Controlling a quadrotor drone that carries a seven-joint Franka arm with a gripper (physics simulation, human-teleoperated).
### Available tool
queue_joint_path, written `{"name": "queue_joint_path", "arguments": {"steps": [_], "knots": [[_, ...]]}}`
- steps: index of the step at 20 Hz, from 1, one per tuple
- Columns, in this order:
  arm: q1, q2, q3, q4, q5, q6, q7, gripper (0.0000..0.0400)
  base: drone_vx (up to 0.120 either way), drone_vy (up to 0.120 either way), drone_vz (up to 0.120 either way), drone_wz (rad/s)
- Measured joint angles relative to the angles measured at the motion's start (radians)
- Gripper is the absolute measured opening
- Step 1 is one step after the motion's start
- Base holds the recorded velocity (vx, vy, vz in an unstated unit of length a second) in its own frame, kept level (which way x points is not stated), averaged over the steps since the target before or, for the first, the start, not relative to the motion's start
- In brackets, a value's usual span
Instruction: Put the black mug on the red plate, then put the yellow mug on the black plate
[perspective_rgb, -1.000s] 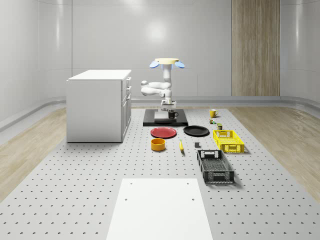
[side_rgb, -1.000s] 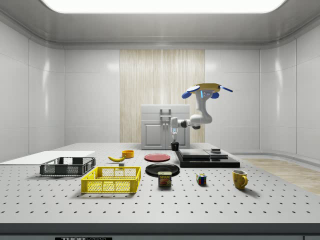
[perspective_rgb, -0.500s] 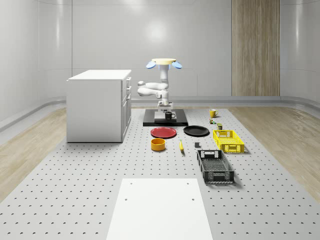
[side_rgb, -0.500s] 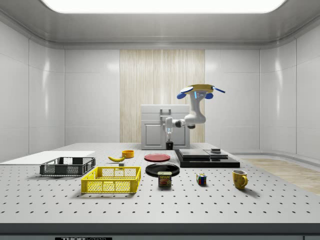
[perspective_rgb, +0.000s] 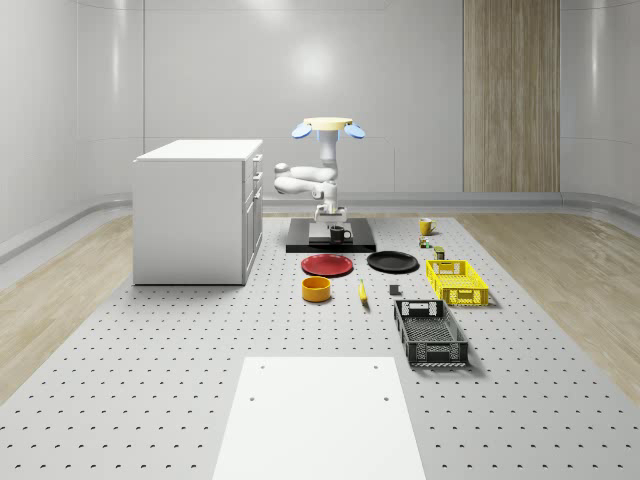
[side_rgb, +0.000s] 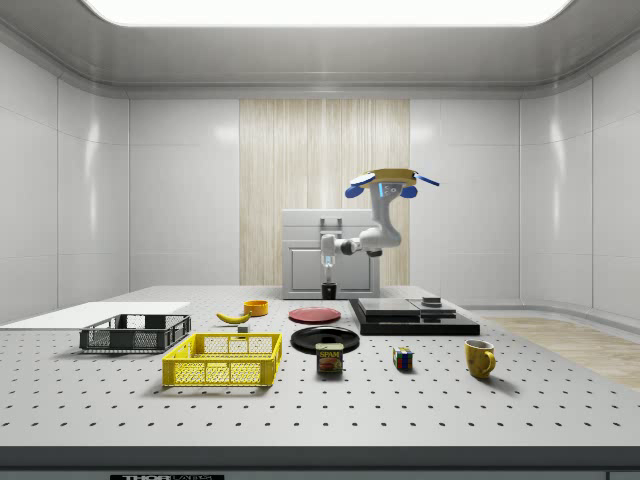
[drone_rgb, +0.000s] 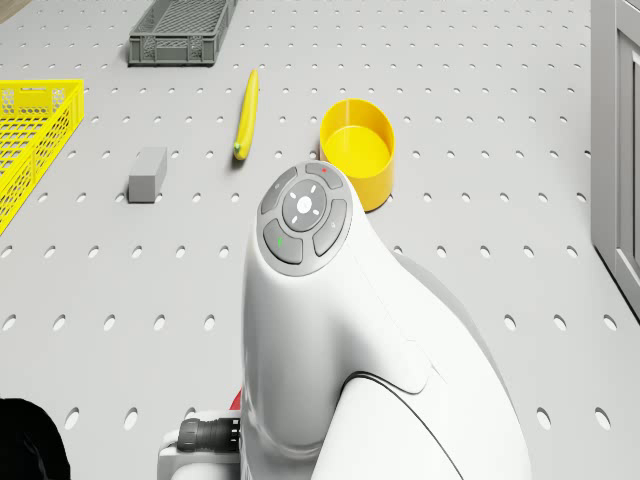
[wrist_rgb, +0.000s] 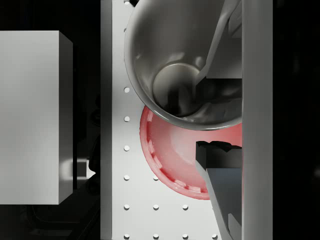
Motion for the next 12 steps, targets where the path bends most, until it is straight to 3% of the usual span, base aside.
{"name": "queue_joint_path", "arguments": {"steps": [4,12], "knots": [[-0.001,-0.004,0.0,0.0,0.002,0.004,0.001,0.011,0.12,0.0,0.0,0.0],[0.056,-0.018,0.002,0.001,0.007,0.016,-0.057,0.011,0.005,0.0,0.0,0.0]]}}
